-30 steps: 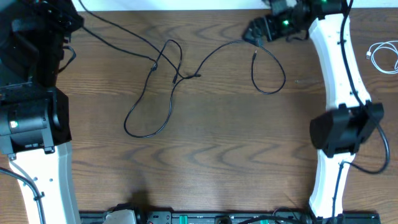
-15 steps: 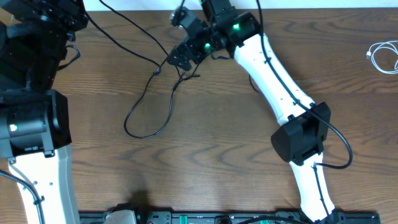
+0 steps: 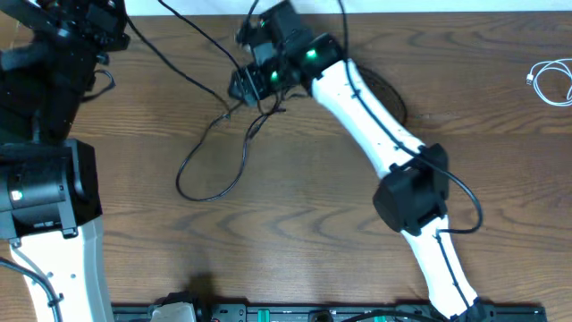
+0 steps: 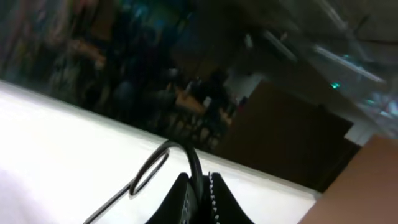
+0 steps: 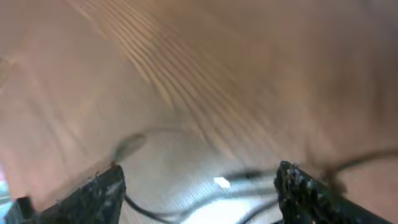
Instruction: Untangle cables
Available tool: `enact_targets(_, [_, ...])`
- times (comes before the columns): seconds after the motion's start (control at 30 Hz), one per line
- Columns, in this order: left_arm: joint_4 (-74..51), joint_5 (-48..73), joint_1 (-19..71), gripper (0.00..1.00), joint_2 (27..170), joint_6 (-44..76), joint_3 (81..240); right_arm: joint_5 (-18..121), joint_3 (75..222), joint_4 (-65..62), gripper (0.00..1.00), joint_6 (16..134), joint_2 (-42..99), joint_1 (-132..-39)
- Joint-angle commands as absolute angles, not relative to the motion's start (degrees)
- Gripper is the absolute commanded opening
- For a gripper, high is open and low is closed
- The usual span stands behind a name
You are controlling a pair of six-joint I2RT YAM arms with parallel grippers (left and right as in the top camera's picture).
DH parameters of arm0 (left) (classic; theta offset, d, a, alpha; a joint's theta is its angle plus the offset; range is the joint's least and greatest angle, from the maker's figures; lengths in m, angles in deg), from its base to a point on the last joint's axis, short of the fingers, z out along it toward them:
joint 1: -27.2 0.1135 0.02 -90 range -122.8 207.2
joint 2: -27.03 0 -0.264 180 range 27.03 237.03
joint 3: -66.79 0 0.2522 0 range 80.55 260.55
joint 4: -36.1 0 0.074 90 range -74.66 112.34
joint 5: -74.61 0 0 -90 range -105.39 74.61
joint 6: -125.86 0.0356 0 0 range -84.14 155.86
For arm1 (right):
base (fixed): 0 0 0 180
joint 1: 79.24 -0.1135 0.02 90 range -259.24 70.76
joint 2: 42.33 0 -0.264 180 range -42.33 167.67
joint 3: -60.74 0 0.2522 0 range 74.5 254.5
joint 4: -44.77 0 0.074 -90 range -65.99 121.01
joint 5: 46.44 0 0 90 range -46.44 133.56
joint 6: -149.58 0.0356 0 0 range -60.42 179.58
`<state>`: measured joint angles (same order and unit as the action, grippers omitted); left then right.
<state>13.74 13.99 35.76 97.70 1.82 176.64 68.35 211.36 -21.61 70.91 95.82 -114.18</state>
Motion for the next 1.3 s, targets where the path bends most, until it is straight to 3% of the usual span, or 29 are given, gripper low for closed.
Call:
enact_targets(0.0, [23.6, 15.1, 36.5, 0.07, 96.9, 3.0, 178.1, 54.6, 211.3, -25.9, 0.77, 81.0, 99.1, -114.4])
enact_targets(0.13, [34.5, 12.5, 38.6, 0.08, 96.9, 1.3, 178.1, 50.9, 211.1, -30.2, 0.8, 81.0, 100.6, -112.5])
enact_targets(0.33, [35.3, 5.5, 41.5, 0.07, 96.6, 0.0, 178.1, 49.8, 209.2, -34.2, 0.81, 79.8, 102.3, -108.8])
enact_targets(0.53, [34.1, 6.3, 42.4, 0.07, 96.6, 0.0, 178.1, 50.1, 206.4, -36.0, 0.59, 75.2, 102.4, -104.3])
enact_targets(0.6, [30.7, 8.0, 42.4, 0.07, 96.6, 0.0, 178.1, 55.0, 206.7, -36.0, 0.61, 68.4, 101.7, -103.2])
enact_targets(0.7, [25.8, 8.2, 42.4, 0.07, 97.3, 0.0, 178.1, 63.7, 207.7, -36.8, 0.74, 59.5, 98.2, -101.5])
enact_targets(0.83, [26.3, 13.7, 42.2, 0.07, 97.9, -2.7, 178.1, 73.2, 207.9, -35.2, 0.99, 47.5, 90.0, -100.3])
enact_targets(0.97, [27.2, 21.4, 41.4, 0.07, 97.9, -4.2, 178.1, 75.2, 207.9, -27.1, 0.99, 46.6, 84.5, -100.9])
enact_targets(1.27, [27.3, 23.1, 38.9, 0.07, 97.9, -8.2, 178.1, 83.8, 207.9, -12.5, 0.99, 46.6, 88.4, -107.3])
